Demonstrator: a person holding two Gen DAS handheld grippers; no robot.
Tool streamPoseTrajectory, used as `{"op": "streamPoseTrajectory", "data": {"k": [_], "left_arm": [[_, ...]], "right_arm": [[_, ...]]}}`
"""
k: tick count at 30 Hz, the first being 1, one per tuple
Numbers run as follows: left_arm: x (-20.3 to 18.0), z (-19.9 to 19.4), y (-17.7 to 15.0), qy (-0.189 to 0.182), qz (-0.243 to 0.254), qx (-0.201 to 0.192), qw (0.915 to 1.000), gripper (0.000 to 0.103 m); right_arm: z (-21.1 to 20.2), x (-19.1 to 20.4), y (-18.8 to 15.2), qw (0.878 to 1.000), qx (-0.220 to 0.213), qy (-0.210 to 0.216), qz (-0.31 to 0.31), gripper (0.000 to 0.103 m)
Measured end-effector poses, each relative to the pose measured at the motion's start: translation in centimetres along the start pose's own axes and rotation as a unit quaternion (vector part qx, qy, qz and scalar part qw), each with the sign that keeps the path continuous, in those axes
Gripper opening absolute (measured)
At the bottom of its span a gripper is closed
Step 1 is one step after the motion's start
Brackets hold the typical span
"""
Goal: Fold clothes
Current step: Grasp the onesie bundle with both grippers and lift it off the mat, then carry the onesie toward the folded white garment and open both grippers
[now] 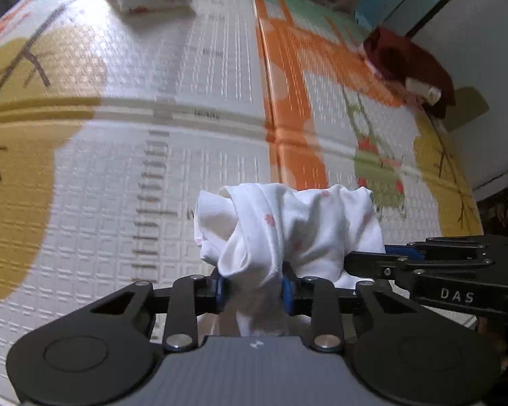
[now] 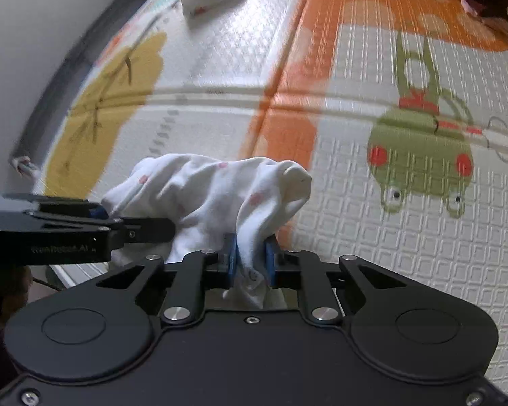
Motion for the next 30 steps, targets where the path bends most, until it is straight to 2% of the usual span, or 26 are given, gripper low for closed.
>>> {"op": "streamPoseTrajectory", "data": {"k": [9,19,23,30], "left_arm": [[1.3,-4.2,4.1,0.03,-0.001,-0.074,0.9968,0.033],[6.0,-6.5,9.7,0.082,-0.021,-0.118,0.9894,0.035],[7.7,-6.0,12.5,0.11,-0.008,-0.122,0.9864,0.035],[10.0,-3.8,17.0,0.136,0.016,-0.111,0.9843,0.034]], "right_arm": [[-0.8,2.7,6.0,0.998,-0.043,0.018,-0.033,0.015],[2.9,7.9,13.2,0.996,-0.063,0.023,-0.056,0.015],[5.3,9.3,15.1,0.997,-0.073,0.007,-0.034,0.015],[10.2,9.3,16.7,0.994,-0.077,0.002,0.075,0.015]]}}
Point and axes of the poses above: each gripper's, at about its wrist camera, not at the fingertips, and z roughly the way its jaws point, x to its left, y to its top, the point moved 5 cm from there along z, roughly the way its jaws point, and after that the axes turned 14 degrees about -z, right-handed, at the moved point
